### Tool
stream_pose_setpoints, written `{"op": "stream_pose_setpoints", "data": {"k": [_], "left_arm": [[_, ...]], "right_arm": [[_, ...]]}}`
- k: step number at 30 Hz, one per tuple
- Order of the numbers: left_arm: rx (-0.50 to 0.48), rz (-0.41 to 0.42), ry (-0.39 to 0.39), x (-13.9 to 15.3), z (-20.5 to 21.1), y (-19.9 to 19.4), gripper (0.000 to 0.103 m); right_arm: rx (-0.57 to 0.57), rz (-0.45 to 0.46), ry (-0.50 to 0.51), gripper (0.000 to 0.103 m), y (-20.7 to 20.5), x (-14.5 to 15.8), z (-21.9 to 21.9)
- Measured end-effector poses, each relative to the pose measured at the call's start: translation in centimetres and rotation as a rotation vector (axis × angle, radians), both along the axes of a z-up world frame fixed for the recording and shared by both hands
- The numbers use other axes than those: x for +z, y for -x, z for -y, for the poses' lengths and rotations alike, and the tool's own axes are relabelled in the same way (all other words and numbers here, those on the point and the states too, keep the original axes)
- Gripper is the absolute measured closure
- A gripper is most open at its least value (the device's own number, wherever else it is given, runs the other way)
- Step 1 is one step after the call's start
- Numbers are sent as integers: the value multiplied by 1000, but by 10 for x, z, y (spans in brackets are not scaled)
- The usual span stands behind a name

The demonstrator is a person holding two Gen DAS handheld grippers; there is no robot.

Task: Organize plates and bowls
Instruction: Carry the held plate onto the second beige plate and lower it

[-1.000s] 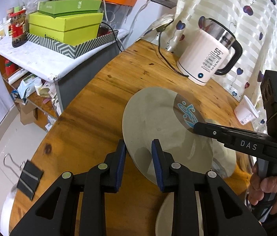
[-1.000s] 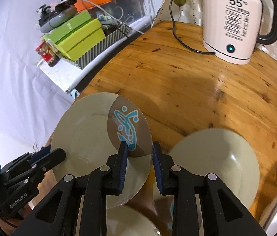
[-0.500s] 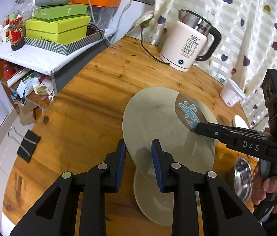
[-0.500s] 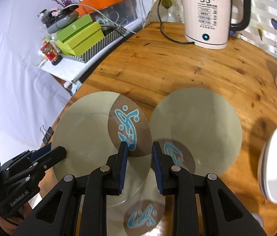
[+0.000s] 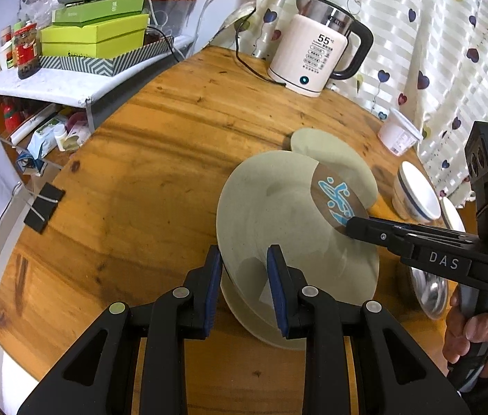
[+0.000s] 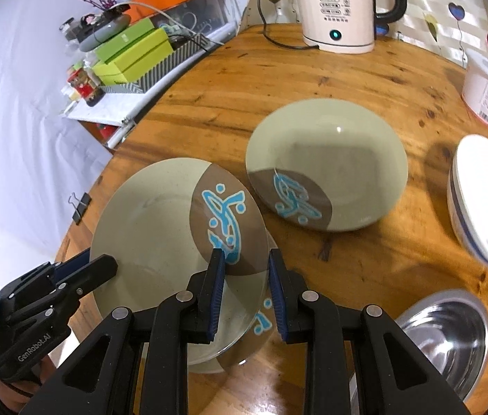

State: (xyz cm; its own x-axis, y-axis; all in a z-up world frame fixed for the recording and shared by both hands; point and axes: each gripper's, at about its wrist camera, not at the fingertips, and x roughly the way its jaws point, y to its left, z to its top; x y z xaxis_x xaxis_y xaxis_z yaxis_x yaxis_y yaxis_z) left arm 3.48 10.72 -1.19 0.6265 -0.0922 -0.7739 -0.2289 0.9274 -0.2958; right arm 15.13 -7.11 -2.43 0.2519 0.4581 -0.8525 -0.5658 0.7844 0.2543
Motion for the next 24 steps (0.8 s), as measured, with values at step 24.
{"op": "stream_pose_setpoints", "data": {"k": [24], "left_arm": [[-14, -53, -14, -18, 14, 0, 75]], "right_arm": [[-11, 5, 42, 77, 9, -19, 6]]}}
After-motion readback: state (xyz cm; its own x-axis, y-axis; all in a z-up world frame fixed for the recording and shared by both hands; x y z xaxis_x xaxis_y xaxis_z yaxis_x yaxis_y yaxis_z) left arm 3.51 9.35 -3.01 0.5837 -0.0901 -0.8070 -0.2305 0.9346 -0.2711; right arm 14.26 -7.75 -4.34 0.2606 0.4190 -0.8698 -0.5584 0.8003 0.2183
